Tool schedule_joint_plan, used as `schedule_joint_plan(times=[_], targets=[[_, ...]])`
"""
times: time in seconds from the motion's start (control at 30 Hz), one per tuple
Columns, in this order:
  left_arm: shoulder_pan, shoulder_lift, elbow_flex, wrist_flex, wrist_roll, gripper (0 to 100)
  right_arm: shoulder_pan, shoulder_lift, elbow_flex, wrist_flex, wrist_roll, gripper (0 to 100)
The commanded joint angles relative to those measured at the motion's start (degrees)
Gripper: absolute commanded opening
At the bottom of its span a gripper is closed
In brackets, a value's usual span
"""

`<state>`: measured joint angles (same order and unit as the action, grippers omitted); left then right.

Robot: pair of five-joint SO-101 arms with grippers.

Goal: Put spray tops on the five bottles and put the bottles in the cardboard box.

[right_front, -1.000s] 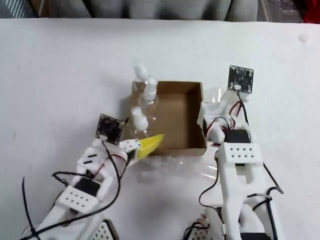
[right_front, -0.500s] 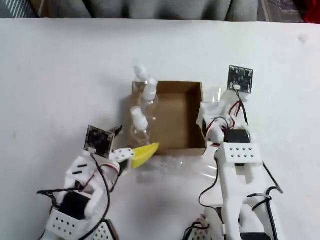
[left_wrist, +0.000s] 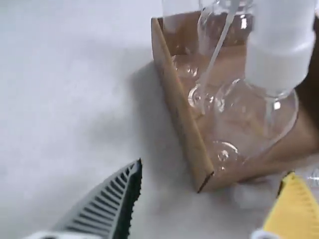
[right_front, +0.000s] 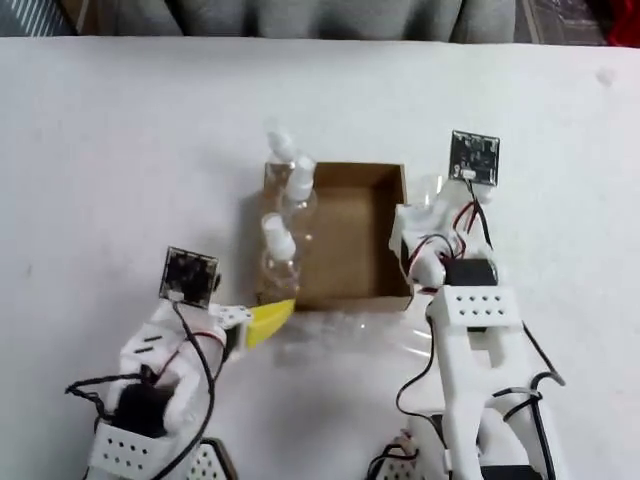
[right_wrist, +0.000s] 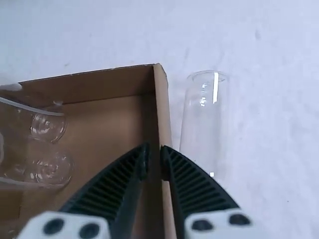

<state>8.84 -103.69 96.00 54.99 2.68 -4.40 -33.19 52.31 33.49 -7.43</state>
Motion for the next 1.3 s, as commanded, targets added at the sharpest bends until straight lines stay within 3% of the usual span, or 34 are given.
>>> schedule_joint_plan(times=[0.0, 0.2, 0.37, 0.47, 0.6, 0.63, 0.73, 0.87, 1.03, 1.27], targets=[[-0.66, -0.66, -7.91, 6.86, -0.44, 38, 0.04, -0.22, -0.88, -2.77, 0.79, 1.8], [-0.75, -0.66, -12.31, 12.57, -0.44, 38, 0.04, -0.31, 2.11, -8.84, 0.79, 1.8], [-7.25, -0.66, -12.13, 12.22, -0.62, 37, 0.13, -0.57, 2.11, -8.48, 0.88, 1.8], [-12.26, -0.66, -11.52, 10.20, -3.43, 27, 0.13, -0.75, 2.11, -8.40, 0.88, 1.8], [-17.80, -0.66, -8.18, 6.07, -6.68, 2, 1.27, -0.84, 2.02, -8.31, 0.88, 1.8], [-19.03, -0.66, -6.86, 5.10, -7.91, 1, 1.89, -0.92, 2.02, -8.31, 0.88, 1.8], [-22.64, -0.66, -2.55, 2.37, -8.44, 6, 4.18, -1.01, 0.79, -8.13, 0.97, 1.8], [-23.43, -0.48, 1.05, -2.81, -8.88, 2, 6.73, -1.01, -3.08, -1.98, 0.97, 1.8], [-23.08, -0.48, 1.05, 0.62, -9.23, 2, 8.84, -0.31, -11.43, 10.42, 4.66, 1.8], [-23.08, -0.48, 1.05, 5.89, -20.13, 2, 9.54, -0.22, -18.81, 21.14, 11.08, 1.8]])
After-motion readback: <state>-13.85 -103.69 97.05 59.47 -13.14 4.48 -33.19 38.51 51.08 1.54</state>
